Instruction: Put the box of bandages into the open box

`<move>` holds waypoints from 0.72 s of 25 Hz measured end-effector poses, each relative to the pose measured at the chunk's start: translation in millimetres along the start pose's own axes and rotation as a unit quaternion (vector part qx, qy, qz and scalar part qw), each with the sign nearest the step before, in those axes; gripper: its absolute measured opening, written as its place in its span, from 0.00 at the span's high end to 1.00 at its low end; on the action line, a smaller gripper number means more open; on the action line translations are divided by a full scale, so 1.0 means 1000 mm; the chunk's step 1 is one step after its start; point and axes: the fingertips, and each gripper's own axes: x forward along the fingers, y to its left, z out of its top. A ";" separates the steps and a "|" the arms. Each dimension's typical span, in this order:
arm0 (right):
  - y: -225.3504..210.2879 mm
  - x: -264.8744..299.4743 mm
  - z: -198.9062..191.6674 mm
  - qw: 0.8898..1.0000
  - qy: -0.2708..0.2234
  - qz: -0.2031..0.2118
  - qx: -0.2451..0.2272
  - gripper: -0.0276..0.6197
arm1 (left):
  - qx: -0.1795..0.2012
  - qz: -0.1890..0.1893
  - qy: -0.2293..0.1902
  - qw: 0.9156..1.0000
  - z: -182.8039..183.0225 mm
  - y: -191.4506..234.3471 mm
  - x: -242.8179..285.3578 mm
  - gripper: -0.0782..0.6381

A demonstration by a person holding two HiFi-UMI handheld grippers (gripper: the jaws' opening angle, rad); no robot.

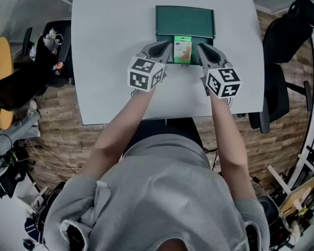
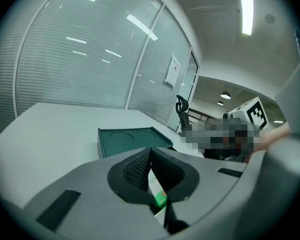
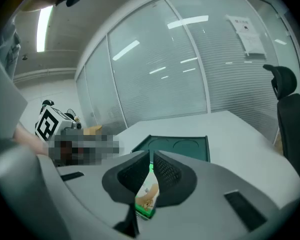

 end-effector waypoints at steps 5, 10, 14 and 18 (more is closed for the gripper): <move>0.014 -0.031 0.048 0.997 -0.070 -0.017 -0.033 0.87 | 0.042 0.017 -0.064 0.997 0.041 -0.009 -0.025 0.86; 0.032 -0.067 0.084 0.990 -0.131 -0.029 -0.051 0.87 | 0.058 0.026 -0.123 0.990 0.073 -0.019 -0.060 0.86; 0.039 -0.090 0.103 0.986 -0.153 -0.040 -0.058 0.87 | 0.064 0.037 -0.157 0.985 0.093 -0.024 -0.086 0.86; 0.049 -0.111 0.112 0.983 -0.170 -0.041 -0.052 0.87 | 0.067 0.042 -0.180 0.980 0.103 -0.031 -0.112 0.86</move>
